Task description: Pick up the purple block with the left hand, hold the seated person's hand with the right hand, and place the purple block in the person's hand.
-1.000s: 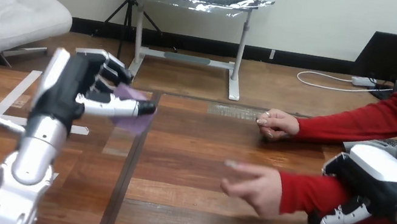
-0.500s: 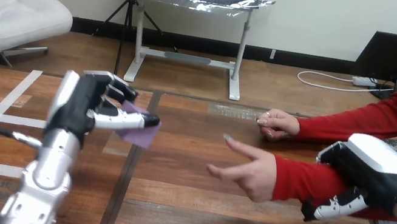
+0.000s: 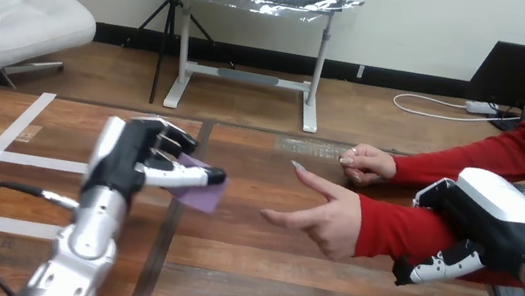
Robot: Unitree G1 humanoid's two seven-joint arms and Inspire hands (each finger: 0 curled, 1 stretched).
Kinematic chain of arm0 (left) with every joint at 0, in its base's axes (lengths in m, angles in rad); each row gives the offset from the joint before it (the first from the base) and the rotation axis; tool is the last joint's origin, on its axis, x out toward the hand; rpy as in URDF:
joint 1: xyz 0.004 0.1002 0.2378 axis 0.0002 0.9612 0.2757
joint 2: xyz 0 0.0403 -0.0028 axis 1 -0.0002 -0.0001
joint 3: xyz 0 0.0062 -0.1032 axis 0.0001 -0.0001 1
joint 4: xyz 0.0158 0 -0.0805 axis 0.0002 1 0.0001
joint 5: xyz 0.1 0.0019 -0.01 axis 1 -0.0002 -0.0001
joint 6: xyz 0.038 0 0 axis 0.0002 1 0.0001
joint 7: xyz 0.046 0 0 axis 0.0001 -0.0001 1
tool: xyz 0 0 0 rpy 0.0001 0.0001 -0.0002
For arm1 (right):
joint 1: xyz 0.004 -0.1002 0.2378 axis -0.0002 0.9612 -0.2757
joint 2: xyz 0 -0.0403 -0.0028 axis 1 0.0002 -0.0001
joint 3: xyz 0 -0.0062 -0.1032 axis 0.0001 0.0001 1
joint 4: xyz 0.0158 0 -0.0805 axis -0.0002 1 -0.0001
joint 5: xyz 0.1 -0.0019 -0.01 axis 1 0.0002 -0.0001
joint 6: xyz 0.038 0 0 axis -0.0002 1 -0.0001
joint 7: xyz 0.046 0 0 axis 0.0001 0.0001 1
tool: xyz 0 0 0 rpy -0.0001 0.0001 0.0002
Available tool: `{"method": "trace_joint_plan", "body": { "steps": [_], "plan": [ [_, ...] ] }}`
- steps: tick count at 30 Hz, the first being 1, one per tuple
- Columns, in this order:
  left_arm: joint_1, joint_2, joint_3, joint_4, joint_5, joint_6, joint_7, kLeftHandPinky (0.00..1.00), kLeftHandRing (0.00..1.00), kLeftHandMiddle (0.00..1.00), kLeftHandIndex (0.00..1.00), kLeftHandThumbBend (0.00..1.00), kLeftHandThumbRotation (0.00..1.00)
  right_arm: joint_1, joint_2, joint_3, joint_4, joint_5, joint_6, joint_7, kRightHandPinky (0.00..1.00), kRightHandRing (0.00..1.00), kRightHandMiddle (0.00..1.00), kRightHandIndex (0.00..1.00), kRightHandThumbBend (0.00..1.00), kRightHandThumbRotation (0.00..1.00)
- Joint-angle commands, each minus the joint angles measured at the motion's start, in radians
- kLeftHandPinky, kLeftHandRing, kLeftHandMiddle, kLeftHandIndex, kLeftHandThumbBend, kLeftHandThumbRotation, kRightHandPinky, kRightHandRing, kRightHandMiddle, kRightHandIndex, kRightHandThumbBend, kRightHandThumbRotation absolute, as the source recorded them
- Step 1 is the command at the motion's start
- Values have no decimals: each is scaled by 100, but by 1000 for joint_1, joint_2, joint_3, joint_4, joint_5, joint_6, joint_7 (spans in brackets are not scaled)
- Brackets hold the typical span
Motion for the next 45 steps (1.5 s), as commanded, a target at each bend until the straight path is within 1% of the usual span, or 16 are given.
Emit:
{"method": "trace_joint_plan", "body": {
  "steps": [1, 4, 7, 10, 13, 17, 19, 22, 25, 29, 31, 37, 45],
  "plan": [
    [-117, -23, -12, 12, 9, -38, 19, 33, 38, 43, 44, 81, 0, -15, 10, -31, -80, 31, -32, -3, 25, 27, 32, 34, 90, 17],
    [-124, -37, -14, 23, 2, -50, 20, 33, 38, 43, 44, 80, 0, -12, 18, -39, -90, 52, -24, 19, 25, 27, 32, 34, 90, 16],
    [-137, -47, -17, 45, 1, -58, 16, 33, 38, 43, 43, 80, 0, -10, 21, -38, -104, 50, -13, 23, 25, 27, 32, 34, 90, 17],
    [-145, -58, -22, 54, 5, -63, 25, 33, 38, 43, 43, 80, 0, -9, 26, -39, -113, 51, -14, 21, 25, 28, 32, 34, 90, 17],
    [-162, -69, -30, 75, 16, -48, 36, 33, 38, 43, 44, 81, 0, -8, 31, -40, -125, 51, -5, 27, 25, 28, 33, 34, 90, 19],
    [-179, -84, -34, 101, 9, -76, 20, 33, 38, 43, 44, 80, 0, -9, 41, -40, -141, 58, 12, 43, 27, 29, 34, 34, 91, 20],
    [-186, -91, -29, 112, 1, -81, 20, 33, 38, 43, 44, 80, 0, -9, 43, -40, -149, 59, 23, 50, 28, 30, 34, 35, 91, 21],
    [-201, -97, -42, 130, 18, -81, 31, 33, 39, 44, 44, 80, 0, -5, 52, -43, -162, 67, 30, 51, 28, 31, 35, 35, 91, 22],
    [-212, -104, -42, 145, 15, -86, 28, 34, 39, 44, 44, 80, 0, -4, 54, -40, -178, 71, 50, 66, 29, 31, 35, 36, 91, 23],
    [-231, -116, -46, 160, 17, -91, 27, 35, 40, 44, 44, 80, 0, -2, 63, -41, -191, 76, 57, 73, 29, 31, 35, 36, 91, 23],
    [-237, -120, -47, 167, 16, -94, 26, 35, 40, 44, 44, 80, 0, -2, 68, -42, -193, 80, 56, 75, 29, 31, 35, 36, 91, 24],
    [-259, -137, -54, 185, 14, -104, 32, 35, 39, 44, 44, 80, 0, 2, 82, -45, -216, 90, 81, 93, 28, 30, 35, 36, 91, 26],
    [-284, -161, -52, 200, 5, -109, 22, 33, 38, 44, 44, 78, 0, 7, 99, -52, -241, 101, 97, 106, 27, 29, 34, 35, 90, 27]
  ]
}}
